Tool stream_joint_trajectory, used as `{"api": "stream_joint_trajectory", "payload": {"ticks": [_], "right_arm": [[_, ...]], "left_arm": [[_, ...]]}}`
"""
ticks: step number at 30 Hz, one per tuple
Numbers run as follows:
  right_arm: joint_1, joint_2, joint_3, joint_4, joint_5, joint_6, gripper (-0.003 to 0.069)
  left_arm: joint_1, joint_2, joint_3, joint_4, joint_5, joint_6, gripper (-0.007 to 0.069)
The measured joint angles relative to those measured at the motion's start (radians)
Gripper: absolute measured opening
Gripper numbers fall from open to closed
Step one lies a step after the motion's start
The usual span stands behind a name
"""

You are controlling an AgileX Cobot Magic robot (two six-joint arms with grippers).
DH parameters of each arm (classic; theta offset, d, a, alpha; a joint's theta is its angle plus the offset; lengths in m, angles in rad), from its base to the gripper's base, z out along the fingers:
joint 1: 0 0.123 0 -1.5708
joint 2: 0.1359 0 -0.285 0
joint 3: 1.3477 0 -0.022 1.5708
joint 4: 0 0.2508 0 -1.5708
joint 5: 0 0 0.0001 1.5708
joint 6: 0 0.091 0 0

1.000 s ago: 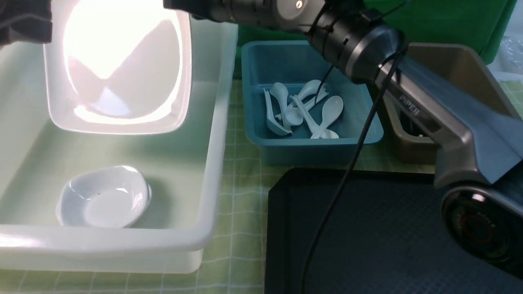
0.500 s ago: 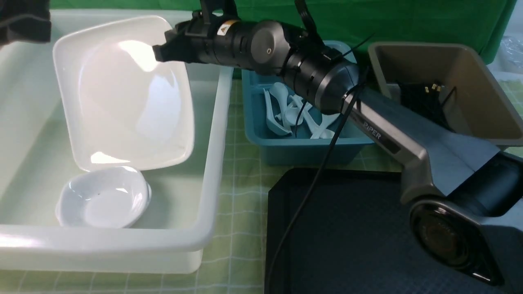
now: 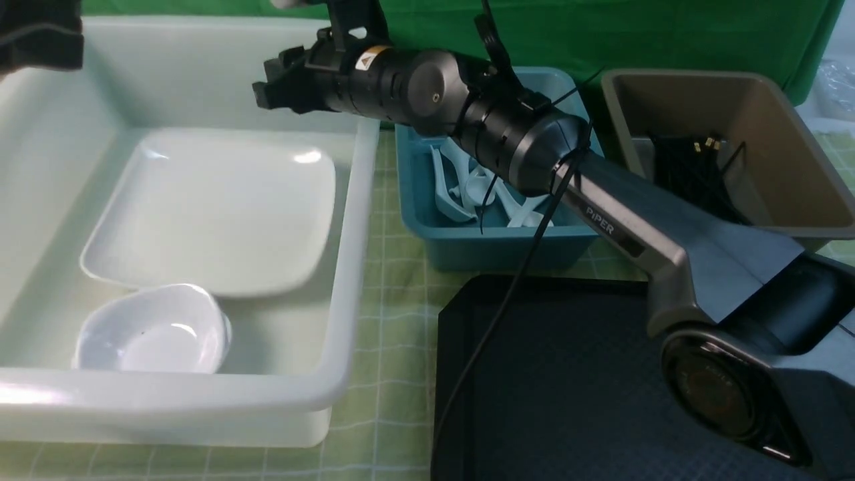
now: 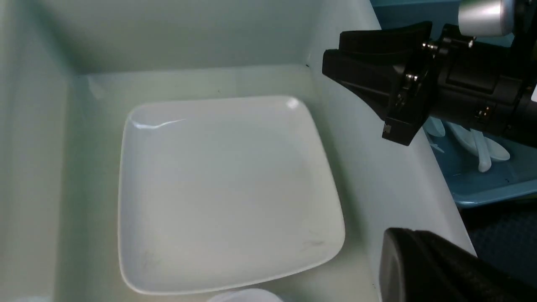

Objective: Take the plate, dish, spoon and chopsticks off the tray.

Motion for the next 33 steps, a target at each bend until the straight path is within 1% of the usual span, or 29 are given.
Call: {"api": "stream_joint_trajectory", "payload": {"ticks": [4,7,9,10,11,12,13,14,15,16,18,21,23,24,25,26,30,31,32,33], "right_arm": [[0.0,0.0,-0.001,-0.003,0.007,0.001,0.0321],[0.0,-0.002,-0.001,-0.006,0.042,0.001,0.0286],[0.0,-0.031,-0.001,-0.065,0.16,0.003,0.0185],[0.0,-0.048,-0.001,-0.108,0.195,0.008,0.0148],[0.0,-0.053,0.0,-0.108,0.219,0.013,0.0138],[0.0,-0.107,0.0,-0.205,0.32,0.062,0.0067],[0.0,-0.142,0.0,-0.266,0.382,0.106,0.005],[0.0,-0.142,0.0,-0.278,0.395,0.114,0.0048],[0.0,-0.227,-0.001,-0.382,0.508,0.173,0.004],[0.0,-0.244,-0.001,-0.414,0.545,0.187,0.0039],[0.0,-0.348,-0.002,-0.512,0.686,0.224,0.0035],[0.0,-0.452,-0.006,-0.62,0.829,0.242,0.0035],[0.0,-0.504,-0.008,-0.671,0.909,0.252,0.0035],[0.0,-0.516,-0.009,-0.684,0.92,0.252,0.0035],[0.0,-0.558,-0.006,-0.728,0.981,0.261,0.0035],[-0.003,-0.608,0.013,-0.752,0.989,0.266,0.0034],[-0.023,-0.759,0.124,-0.769,0.989,0.306,0.0034],[-0.025,-0.79,0.153,-0.771,0.989,0.312,0.0034],[-0.037,-0.885,0.247,-0.788,0.988,0.339,0.0034],[-0.038,-0.898,0.26,-0.79,0.988,0.342,0.0034]], "left_arm": [[0.0,0.0,0.0,0.0,0.0,0.0,0.0003],[0.0,0.0,0.0,0.0,0.0,0.0,0.0003],[0.0,0.0,0.0,0.0,0.0,0.001,0.0003],[0.0,0.0,0.0,0.0,0.0,0.004,0.0003],[0.0,0.0,0.0,0.0,0.0,0.004,0.0003],[0.0,0.0,0.0,-0.004,-0.002,0.008,0.0003],[0.0,0.0,0.0,-0.007,-0.007,0.011,0.0003],[0.0,0.0,0.0,-0.007,-0.009,0.012,0.0003],[0.0,0.0,0.001,-0.019,-0.023,0.026,0.0003],[0.0,0.0,0.004,-0.027,-0.032,0.031,0.0003],[0.0,0.0,0.02,-0.064,-0.047,0.054,0.0004],[-0.005,0.001,0.059,-0.144,-0.054,0.116,0.0004],[-0.032,0.001,0.077,-0.173,-0.062,0.149,0.0004],[-0.036,0.001,0.081,-0.175,-0.063,0.152,0.0004],[-0.073,0.003,0.09,-0.179,-0.067,0.162,0.0004],[-0.118,0.003,0.093,-0.176,-0.069,0.169,0.0004],[-0.248,0.003,0.094,-0.152,-0.069,0.176,0.0004],[-0.263,0.003,0.094,-0.149,-0.068,0.176,0.0004],[-0.329,0.003,0.094,-0.13,-0.056,0.176,0.0004],[-0.342,0.003,0.094,-0.125,-0.052,0.175,0.0004]]}}
